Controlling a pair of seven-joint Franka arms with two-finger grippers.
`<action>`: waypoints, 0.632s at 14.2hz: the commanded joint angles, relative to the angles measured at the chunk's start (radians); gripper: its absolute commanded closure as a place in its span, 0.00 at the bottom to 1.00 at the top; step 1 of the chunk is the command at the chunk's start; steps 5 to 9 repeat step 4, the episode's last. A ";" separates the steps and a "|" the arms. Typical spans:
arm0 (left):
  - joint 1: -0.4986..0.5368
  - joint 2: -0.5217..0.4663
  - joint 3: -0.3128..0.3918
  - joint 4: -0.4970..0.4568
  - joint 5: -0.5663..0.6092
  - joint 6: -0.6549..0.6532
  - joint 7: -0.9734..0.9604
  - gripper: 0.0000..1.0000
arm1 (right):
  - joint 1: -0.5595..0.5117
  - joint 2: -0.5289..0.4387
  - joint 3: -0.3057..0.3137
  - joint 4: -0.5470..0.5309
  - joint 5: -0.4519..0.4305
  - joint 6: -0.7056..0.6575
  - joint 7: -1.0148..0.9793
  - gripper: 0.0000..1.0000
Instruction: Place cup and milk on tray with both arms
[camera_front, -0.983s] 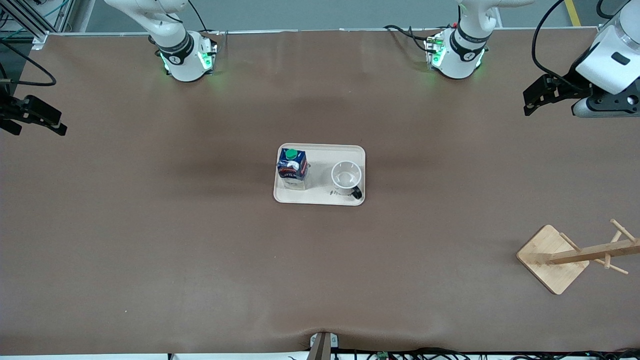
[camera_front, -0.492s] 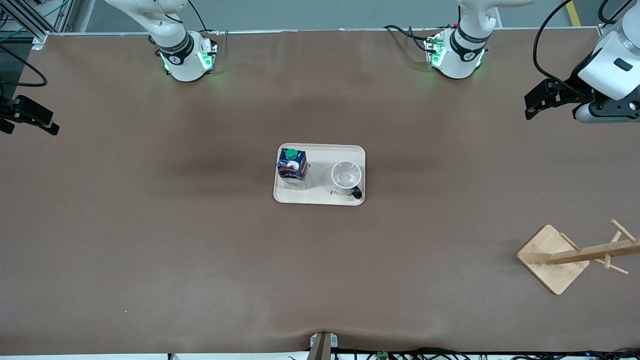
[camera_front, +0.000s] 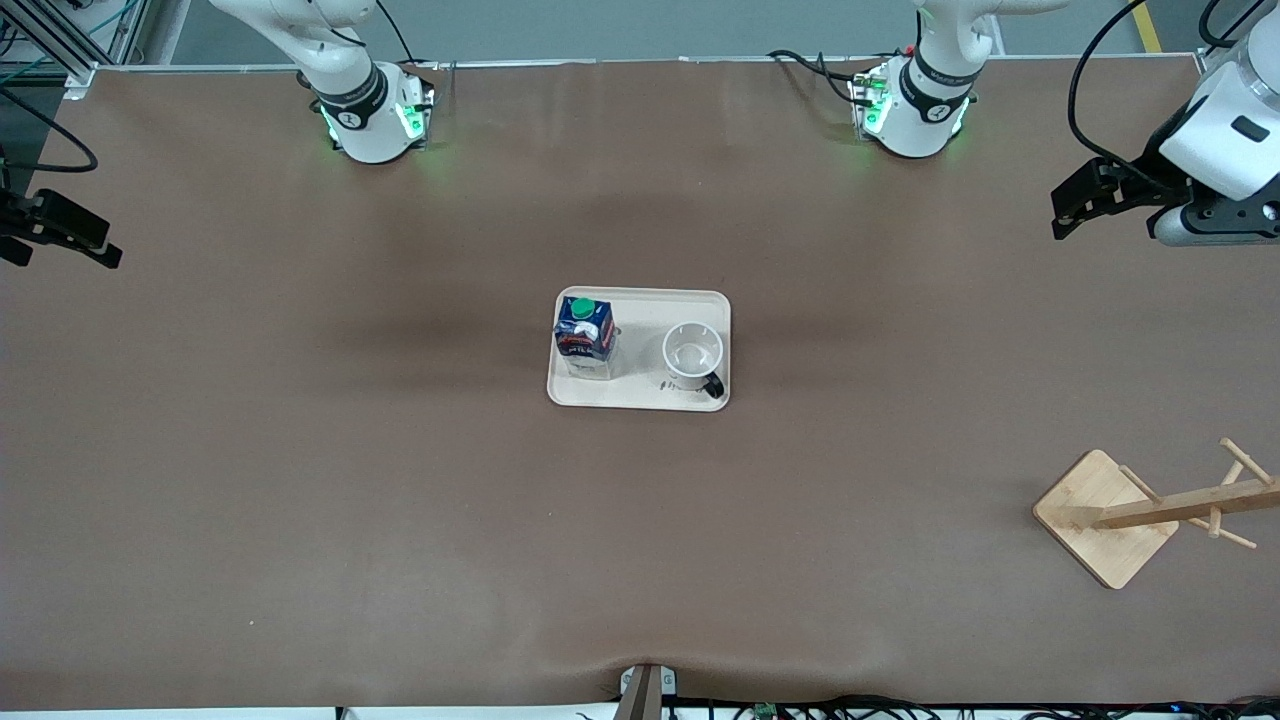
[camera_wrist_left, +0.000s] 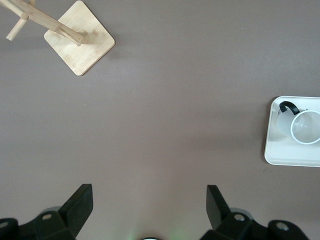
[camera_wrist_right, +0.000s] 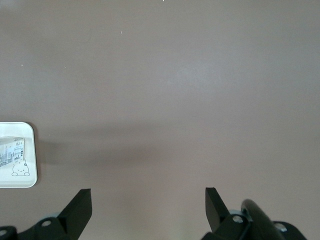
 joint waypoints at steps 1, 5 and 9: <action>0.003 0.010 0.001 0.028 -0.002 -0.022 0.009 0.00 | -0.016 0.007 0.011 0.012 0.011 -0.004 -0.013 0.00; 0.003 0.010 0.001 0.028 -0.001 -0.022 0.011 0.00 | -0.014 0.007 0.011 0.015 0.011 -0.004 -0.013 0.00; 0.003 0.010 0.001 0.028 -0.001 -0.022 0.011 0.00 | -0.014 0.007 0.011 0.015 0.011 -0.004 -0.013 0.00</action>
